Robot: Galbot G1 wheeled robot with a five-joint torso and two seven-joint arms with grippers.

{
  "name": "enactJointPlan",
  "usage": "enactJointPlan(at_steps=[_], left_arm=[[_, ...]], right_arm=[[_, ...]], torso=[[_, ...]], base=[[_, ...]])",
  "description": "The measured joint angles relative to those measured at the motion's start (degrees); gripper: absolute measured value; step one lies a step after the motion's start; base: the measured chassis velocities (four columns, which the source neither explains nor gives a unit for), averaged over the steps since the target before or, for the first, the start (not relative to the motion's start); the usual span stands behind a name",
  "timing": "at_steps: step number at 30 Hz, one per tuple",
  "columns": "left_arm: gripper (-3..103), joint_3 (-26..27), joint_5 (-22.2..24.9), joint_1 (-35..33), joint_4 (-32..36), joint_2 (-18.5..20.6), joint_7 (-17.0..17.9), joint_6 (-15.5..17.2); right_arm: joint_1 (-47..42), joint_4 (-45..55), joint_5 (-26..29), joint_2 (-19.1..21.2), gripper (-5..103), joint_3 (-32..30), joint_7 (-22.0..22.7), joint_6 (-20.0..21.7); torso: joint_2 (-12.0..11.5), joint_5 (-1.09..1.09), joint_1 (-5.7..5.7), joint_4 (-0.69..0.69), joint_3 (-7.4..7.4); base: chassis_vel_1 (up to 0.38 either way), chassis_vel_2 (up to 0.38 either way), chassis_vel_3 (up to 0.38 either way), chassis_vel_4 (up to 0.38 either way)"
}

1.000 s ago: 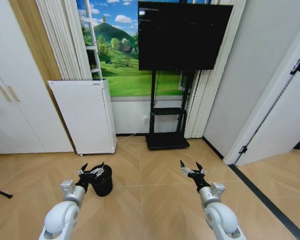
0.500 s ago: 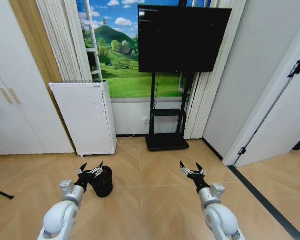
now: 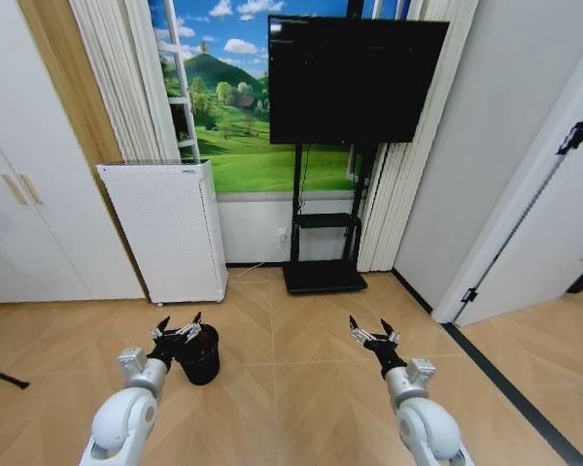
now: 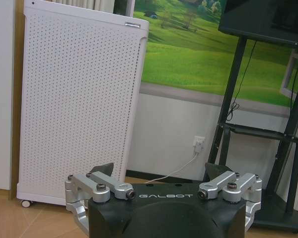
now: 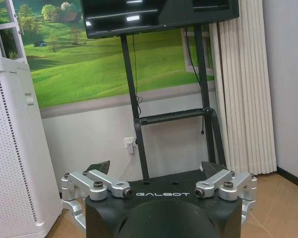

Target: Pick up the trash bin and place the garbage on the floor into it.

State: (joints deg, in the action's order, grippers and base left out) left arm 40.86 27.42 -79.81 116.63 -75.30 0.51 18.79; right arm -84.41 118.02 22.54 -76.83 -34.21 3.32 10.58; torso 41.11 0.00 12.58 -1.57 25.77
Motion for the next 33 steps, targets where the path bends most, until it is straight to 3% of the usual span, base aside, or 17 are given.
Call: enactJointPlan(at_steps=[15, 33], left_arm=[[100, 0.5, -0.6, -0.3, -0.2, 0.4, -1.1, -0.4], [100, 0.3, -1.1, -0.2, -0.8, 0.1, -1.1, -0.8]], right_arm=[[-1.5, 1.6, -0.7, -0.7, 100, -0.1, 0.1, -0.2], [-1.9, 1.3, -0.9, -0.9, 100, -0.4, 0.0, -0.7]], torso=[[-0.4, 0.0, -0.16, 0.0, -0.22], [-0.6, 0.01, -0.25, 0.01, -0.35]], base=[[0.096, -0.111, -0.098, 0.108], [0.301, -0.303, -0.314, 0.303]])
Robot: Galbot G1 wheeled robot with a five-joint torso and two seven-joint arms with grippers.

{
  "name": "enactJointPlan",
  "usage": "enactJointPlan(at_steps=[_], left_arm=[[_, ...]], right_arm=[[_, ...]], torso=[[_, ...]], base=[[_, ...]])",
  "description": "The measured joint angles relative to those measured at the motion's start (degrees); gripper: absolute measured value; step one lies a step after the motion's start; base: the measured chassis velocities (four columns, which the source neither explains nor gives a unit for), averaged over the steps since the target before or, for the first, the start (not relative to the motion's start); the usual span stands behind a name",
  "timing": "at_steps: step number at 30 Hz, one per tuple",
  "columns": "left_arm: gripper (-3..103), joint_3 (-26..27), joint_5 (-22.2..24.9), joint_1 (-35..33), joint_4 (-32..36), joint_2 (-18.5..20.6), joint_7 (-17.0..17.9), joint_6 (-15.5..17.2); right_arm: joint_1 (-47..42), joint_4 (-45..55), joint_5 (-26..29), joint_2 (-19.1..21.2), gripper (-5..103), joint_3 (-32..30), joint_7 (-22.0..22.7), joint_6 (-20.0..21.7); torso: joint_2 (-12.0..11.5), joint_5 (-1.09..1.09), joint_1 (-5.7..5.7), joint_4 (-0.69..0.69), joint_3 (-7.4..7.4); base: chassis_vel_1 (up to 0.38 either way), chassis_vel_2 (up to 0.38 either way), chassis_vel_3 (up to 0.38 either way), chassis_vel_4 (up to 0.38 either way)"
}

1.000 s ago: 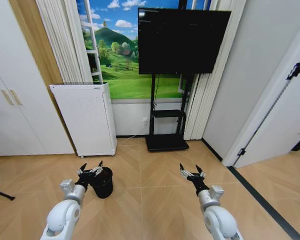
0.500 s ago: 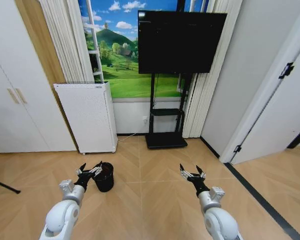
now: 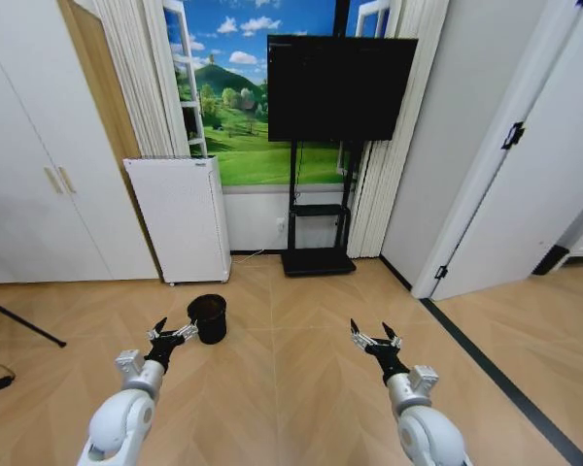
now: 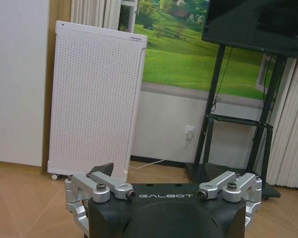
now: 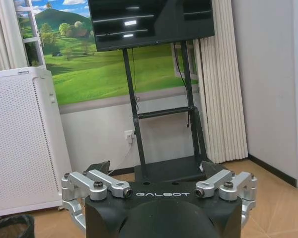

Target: Pick up the trash bin and place the garbage on the floor into it.

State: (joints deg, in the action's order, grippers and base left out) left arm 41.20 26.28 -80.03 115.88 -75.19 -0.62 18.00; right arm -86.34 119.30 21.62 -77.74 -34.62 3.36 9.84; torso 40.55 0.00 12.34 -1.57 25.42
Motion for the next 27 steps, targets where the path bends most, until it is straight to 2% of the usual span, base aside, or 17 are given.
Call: enactJointPlan(at_steps=[2, 3, 4, 6, 7, 8, 9, 11, 12, 14, 22, 27], left_arm=[[100, -0.1, 0.0, 0.1, -0.1, 0.0, 0.0, 0.0], [100, -0.1, -0.2, 0.3, -0.2, 0.0, 0.0, -0.1], [100, -0.1, -0.2, 0.3, -0.2, 0.0, 0.0, -0.1], [100, -0.3, -0.3, 0.4, -0.4, -0.1, 0.1, -0.4], [100, -0.3, -0.3, 0.4, -0.4, -0.1, 0.1, -0.4], [100, -0.4, -0.3, 0.4, -0.6, -0.2, 0.1, -0.6], [100, -0.5, -0.3, 0.4, -0.8, -0.4, 0.2, -1.2], [100, -0.7, -0.3, 0.3, -1.1, -0.5, 0.3, -1.7], [100, -0.9, -0.5, 0.3, -1.1, -0.6, 0.3, -1.7], [100, -1.1, -0.6, 0.2, -1.1, -0.7, 0.3, -1.7], [100, -0.9, -0.5, 0.0, -1.2, -1.0, 0.3, -1.7], [100, -0.6, -0.4, -0.4, -0.9, -0.9, 0.1, -1.7]], right_arm=[[0.2, -0.5, 0.0, 0.1, 100, 0.1, -0.1, -0.4], [0.4, -1.0, 0.1, 0.1, 100, 0.2, -0.2, -1.1], [0.4, -1.0, 0.1, 0.1, 100, 0.2, -0.2, -1.1], [0.8, -1.9, 0.2, 0.1, 100, 0.3, -0.5, -1.9], [0.8, -1.9, 0.2, 0.1, 100, 0.3, -0.5, -1.9], [0.9, -2.2, 0.3, 0.2, 100, 0.4, -0.5, -2.0], [1.0, -2.5, 0.4, 0.2, 100, 0.4, -0.6, -2.0], [1.1, -2.6, 0.5, 0.1, 100, 0.4, -0.6, -1.8], [1.1, -2.8, 0.6, 0.1, 100, 0.4, -0.6, -1.6], [0.9, -3.0, 0.6, 0.1, 100, 0.2, -0.9, -1.5], [0.7, -3.0, 0.9, 0.1, 100, 0.2, -1.1, -1.9], [0.3, -2.2, 0.8, -0.1, 100, 0.3, -1.3, -2.2]], torso=[[0.0, 0.04, -0.01, -0.03, -0.02], [0.0, -0.07, -0.01, 0.02, -0.02], [0.0, -0.07, -0.01, 0.02, -0.02], [0.0, 0.07, -0.02, 0.01, -0.02], [0.0, 0.07, -0.02, 0.01, -0.02], [0.0, 0.0, -0.05, -0.02, -0.05], [0.0, -0.03, -0.05, 0.02, -0.06], [0.0, -0.03, -0.05, 0.01, -0.05], [0.0, 0.02, -0.06, -0.01, -0.05], [-0.1, -0.02, -0.05, -0.04, -0.05], [-0.1, 0.01, 0.02, 0.02, -0.02], [-0.1, 0.0, -0.01, -0.01, -0.05]], base=[[0.377, -0.355, -0.353, 0.371], [0.364, -0.388, -0.346, 0.371], [0.364, -0.388, -0.346, 0.371], [0.343, -0.337, -0.311, 0.318], [0.321, -0.337, -0.287, 0.281], [0.25, -0.297, -0.287, 0.281], [0.25, -0.13, -0.233, 0.232], [0.209, -0.13, -0.195, 0.209], [0.045, -0.092, -0.05, 0.06], [0.007, -0.064, -0.05, 0.031], [-0.065, 0.046, 0.08, -0.04], [0.0, 0.0, 0.0, 0.0]])
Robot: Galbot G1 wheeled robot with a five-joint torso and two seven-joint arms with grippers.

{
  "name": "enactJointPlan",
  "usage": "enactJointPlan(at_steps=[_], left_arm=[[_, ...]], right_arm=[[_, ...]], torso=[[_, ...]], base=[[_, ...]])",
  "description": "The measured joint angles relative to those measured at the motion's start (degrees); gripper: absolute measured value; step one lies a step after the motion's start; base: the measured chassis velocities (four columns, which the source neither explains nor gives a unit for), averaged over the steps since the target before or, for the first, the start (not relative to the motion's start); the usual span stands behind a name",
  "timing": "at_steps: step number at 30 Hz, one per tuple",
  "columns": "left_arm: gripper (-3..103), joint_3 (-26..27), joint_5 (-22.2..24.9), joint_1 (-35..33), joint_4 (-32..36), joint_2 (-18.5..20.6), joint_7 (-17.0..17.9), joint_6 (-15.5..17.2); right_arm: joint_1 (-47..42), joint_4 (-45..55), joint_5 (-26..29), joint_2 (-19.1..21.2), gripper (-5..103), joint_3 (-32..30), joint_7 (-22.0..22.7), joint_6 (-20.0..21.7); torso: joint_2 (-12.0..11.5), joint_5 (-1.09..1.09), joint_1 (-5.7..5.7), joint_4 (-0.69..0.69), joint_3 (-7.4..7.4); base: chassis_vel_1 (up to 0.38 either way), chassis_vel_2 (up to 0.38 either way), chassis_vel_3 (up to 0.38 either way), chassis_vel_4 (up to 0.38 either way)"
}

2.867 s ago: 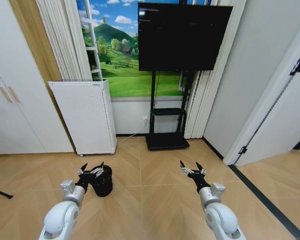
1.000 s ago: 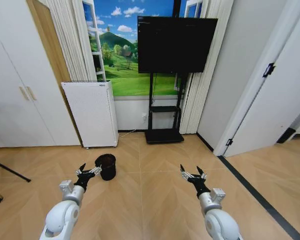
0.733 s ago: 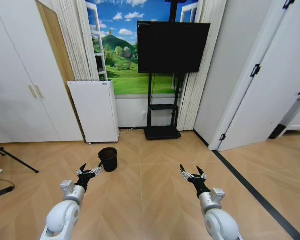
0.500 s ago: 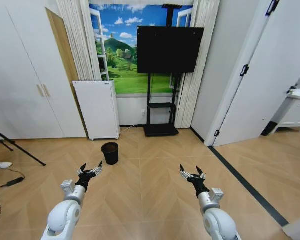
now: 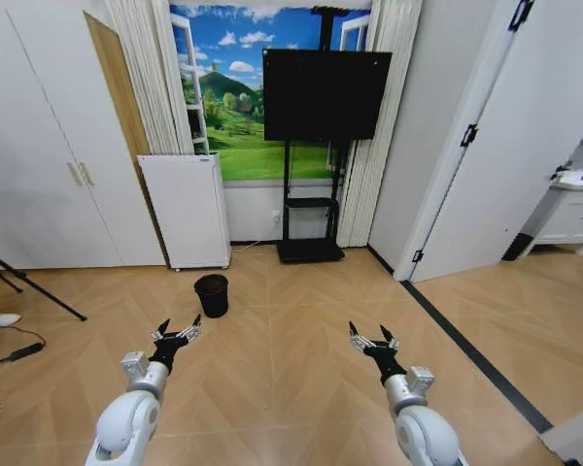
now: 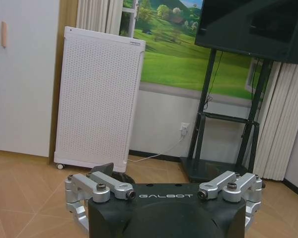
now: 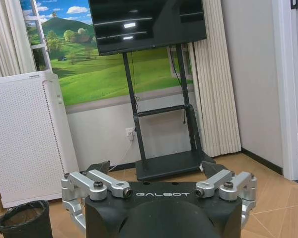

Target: Pick up the trash bin and place the garbage on the floor into it.

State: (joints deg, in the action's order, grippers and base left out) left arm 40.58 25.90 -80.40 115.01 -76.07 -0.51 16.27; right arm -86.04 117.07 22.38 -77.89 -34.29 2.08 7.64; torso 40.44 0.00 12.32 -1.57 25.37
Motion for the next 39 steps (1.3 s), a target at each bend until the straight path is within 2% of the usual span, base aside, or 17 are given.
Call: enactJointPlan(at_steps=[4, 11, 39], left_arm=[[100, -0.1, 0.0, -0.1, 0.0, 0.1, 0.0, -1.0], [100, -0.2, -0.5, -0.3, 0.2, 0.4, -0.1, -0.8], [100, -0.2, -0.6, -0.4, 0.3, 0.5, -0.2, -0.6]], right_arm=[[-0.3, 0.2, -0.5, -0.4, 100, 0.0, 0.0, -0.1], [-1.0, 0.6, -2.0, -0.9, 100, -0.3, 0.5, 0.0], [-1.0, 0.7, -2.1, -0.9, 100, -0.4, 0.7, 0.2]], torso=[[0.0, 0.0, -0.02, -0.01, -0.01], [0.0, 0.0, -0.02, 0.0, -0.01], [0.0, 0.0, -0.03, 0.0, -0.02]], base=[[0.0, 0.0, 0.0, 0.0], [0.0, 0.0, 0.0, 0.0], [0.0, 0.0, 0.0, 0.0]])
